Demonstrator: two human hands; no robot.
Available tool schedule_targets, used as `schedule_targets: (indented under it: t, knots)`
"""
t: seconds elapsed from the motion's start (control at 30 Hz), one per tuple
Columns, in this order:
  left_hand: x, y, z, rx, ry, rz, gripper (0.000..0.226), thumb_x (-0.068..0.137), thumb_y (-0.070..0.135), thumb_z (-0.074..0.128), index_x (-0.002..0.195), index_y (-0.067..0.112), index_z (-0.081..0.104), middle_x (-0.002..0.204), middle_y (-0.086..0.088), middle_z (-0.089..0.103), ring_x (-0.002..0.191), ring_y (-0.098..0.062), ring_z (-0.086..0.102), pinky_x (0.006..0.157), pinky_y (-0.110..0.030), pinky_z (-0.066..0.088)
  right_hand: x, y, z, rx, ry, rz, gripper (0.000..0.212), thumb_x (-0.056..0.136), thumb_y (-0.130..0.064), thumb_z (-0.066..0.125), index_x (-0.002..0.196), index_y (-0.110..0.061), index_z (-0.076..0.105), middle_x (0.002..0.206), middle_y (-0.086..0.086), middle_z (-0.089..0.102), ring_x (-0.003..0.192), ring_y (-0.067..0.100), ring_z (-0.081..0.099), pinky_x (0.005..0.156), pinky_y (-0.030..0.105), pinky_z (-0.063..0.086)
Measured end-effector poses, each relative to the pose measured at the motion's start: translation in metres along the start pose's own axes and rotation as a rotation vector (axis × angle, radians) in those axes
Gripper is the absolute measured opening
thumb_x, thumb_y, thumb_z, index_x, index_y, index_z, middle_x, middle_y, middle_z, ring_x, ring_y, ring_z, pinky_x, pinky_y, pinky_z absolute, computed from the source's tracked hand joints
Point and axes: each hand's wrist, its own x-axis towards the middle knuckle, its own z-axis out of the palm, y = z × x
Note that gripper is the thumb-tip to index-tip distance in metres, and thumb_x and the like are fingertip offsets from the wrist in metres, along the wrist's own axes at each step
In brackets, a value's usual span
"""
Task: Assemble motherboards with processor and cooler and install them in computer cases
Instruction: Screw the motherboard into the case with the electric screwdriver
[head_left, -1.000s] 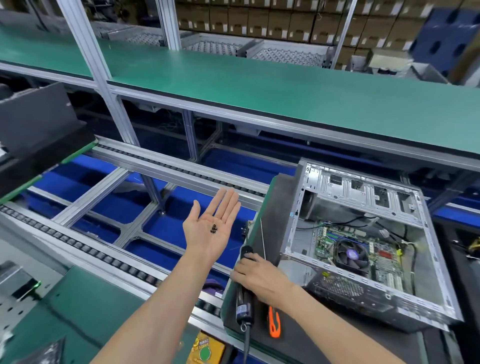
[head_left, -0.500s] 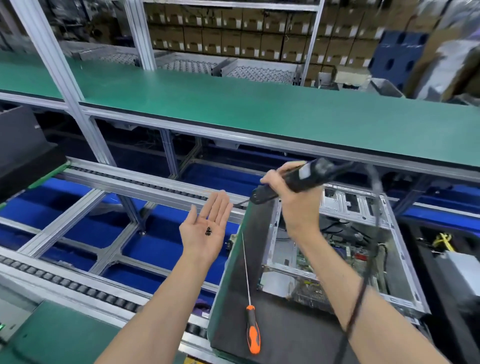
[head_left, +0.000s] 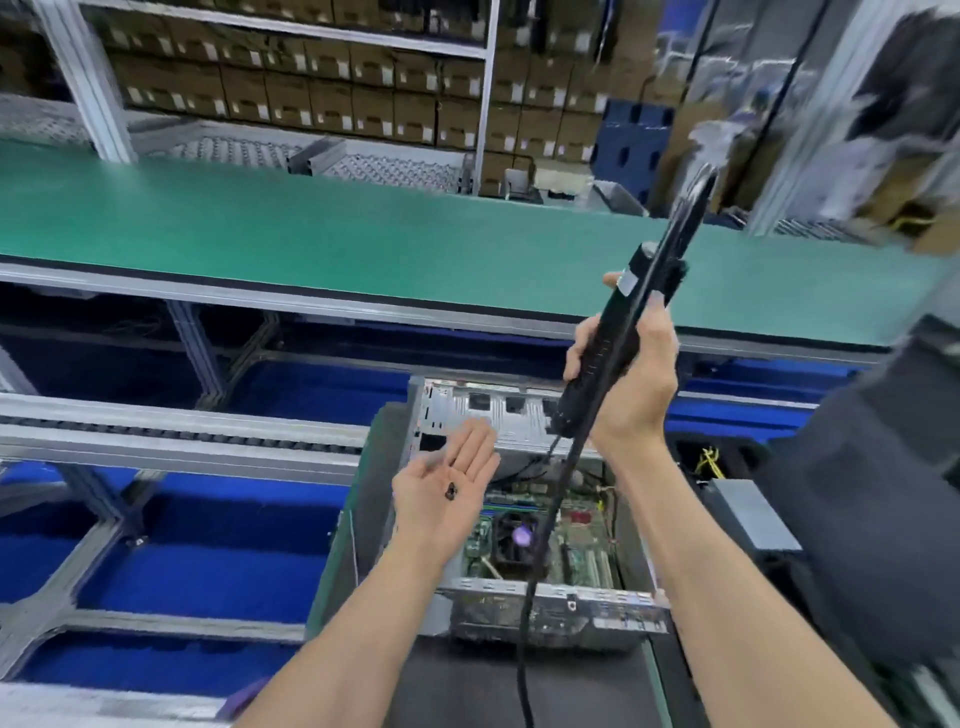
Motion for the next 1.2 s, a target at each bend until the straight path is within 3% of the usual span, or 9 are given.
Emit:
schedule_targets:
  t: [0.07, 0.23, 0.47, 0.57, 0.8, 0.9, 1.0, 1.1, 1.2]
  knots:
    - [0.012, -0.017, 0.005, 0.029, 0.016, -0.025, 0.055, 0.086, -0.001, 0.027, 0.136, -0.008, 0.05, 0.138, -0.023, 0.058, 0.134, -0.033, 0.051, 0.108, -0.045, 0.042, 0.009, -0.009, -0.012, 0.013, -0.019, -0.037, 0.055, 0.097, -0.041, 0.038, 0.123, 0.005, 0.054, 0.068, 0.017, 0.048, 0.054, 0.028, 0.04, 0.05, 0.037, 0.034]
    - [0.044, -0.048, 0.001, 0.031, 0.017, -0.047, 0.074, 0.071, -0.019, 0.019, 0.139, -0.009, 0.045, 0.143, -0.024, 0.054, 0.142, -0.037, 0.039, 0.123, -0.05, 0.021, 0.03, -0.023, -0.034, 0.159, -0.054, -0.04, 0.043, 0.094, -0.04, 0.035, 0.101, -0.003, 0.056, 0.064, 0.015, 0.047, 0.052, 0.027, 0.04, 0.05, 0.033, 0.032]
    - [0.071, -0.066, -0.011, 0.082, -0.088, 0.008, 0.089, 0.054, -0.02, 0.033, 0.142, -0.011, 0.039, 0.145, -0.026, 0.051, 0.138, -0.04, 0.043, 0.114, -0.052, 0.034, 0.052, -0.005, -0.047, 0.156, -0.059, 0.001, 0.022, 0.086, -0.024, 0.067, 0.075, -0.009, 0.055, 0.051, 0.01, 0.043, 0.035, 0.019, 0.037, 0.044, 0.028, 0.034]
    - [0.078, -0.068, -0.014, 0.055, -0.105, 0.008, 0.089, 0.055, -0.02, 0.026, 0.143, -0.013, 0.038, 0.147, -0.029, 0.046, 0.138, -0.045, 0.043, 0.12, -0.053, 0.026, 0.054, 0.011, -0.049, 0.127, -0.087, 0.026, 0.026, 0.085, -0.026, 0.069, 0.073, -0.01, 0.053, 0.05, 0.008, 0.042, 0.034, 0.02, 0.037, 0.044, 0.029, 0.035]
    - [0.082, -0.066, -0.014, -0.007, -0.127, -0.003, 0.099, 0.033, -0.022, 0.051, 0.131, -0.02, 0.05, 0.141, -0.038, 0.047, 0.129, -0.053, 0.049, 0.115, -0.059, 0.032, 0.058, 0.036, -0.051, 0.126, -0.078, 0.064, 0.027, 0.085, -0.026, 0.068, 0.078, -0.005, 0.052, 0.048, 0.007, 0.045, 0.033, 0.021, 0.038, 0.045, 0.029, 0.036]
    - [0.081, -0.064, -0.013, -0.01, -0.125, -0.019, 0.088, 0.042, -0.019, 0.04, 0.129, -0.021, 0.052, 0.14, -0.039, 0.047, 0.128, -0.056, 0.048, 0.114, -0.061, 0.032, 0.059, 0.041, -0.051, 0.139, -0.058, 0.07, 0.028, 0.086, -0.026, 0.069, 0.082, -0.003, 0.053, 0.05, 0.008, 0.046, 0.034, 0.021, 0.038, 0.046, 0.029, 0.036]
    - [0.077, -0.059, -0.013, -0.068, -0.12, -0.028, 0.088, 0.052, -0.021, 0.028, 0.139, -0.02, 0.039, 0.144, -0.039, 0.043, 0.133, -0.058, 0.042, 0.116, -0.058, 0.032, 0.062, 0.041, -0.052, 0.158, -0.036, 0.061, 0.027, 0.085, -0.025, 0.069, 0.082, -0.003, 0.054, 0.051, 0.009, 0.046, 0.034, 0.021, 0.038, 0.046, 0.028, 0.037]
    - [0.071, -0.053, -0.017, -0.221, -0.111, -0.051, 0.07, 0.068, -0.019, 0.032, 0.137, -0.023, 0.04, 0.143, -0.04, 0.042, 0.133, -0.058, 0.041, 0.091, -0.049, 0.058, 0.066, 0.041, -0.051, 0.151, -0.025, 0.046, 0.028, 0.084, -0.026, 0.07, 0.079, -0.003, 0.054, 0.05, 0.01, 0.046, 0.034, 0.021, 0.038, 0.046, 0.028, 0.037]
    - [0.071, -0.051, -0.019, -0.153, 0.011, -0.055, 0.051, 0.084, 0.0, 0.039, 0.126, -0.026, 0.05, 0.13, -0.043, 0.053, 0.12, -0.055, 0.056, 0.075, -0.042, 0.062, 0.07, 0.042, -0.051, 0.138, -0.024, 0.023, 0.026, 0.084, -0.025, 0.07, 0.077, -0.005, 0.055, 0.05, 0.009, 0.046, 0.034, 0.021, 0.039, 0.046, 0.029, 0.037]
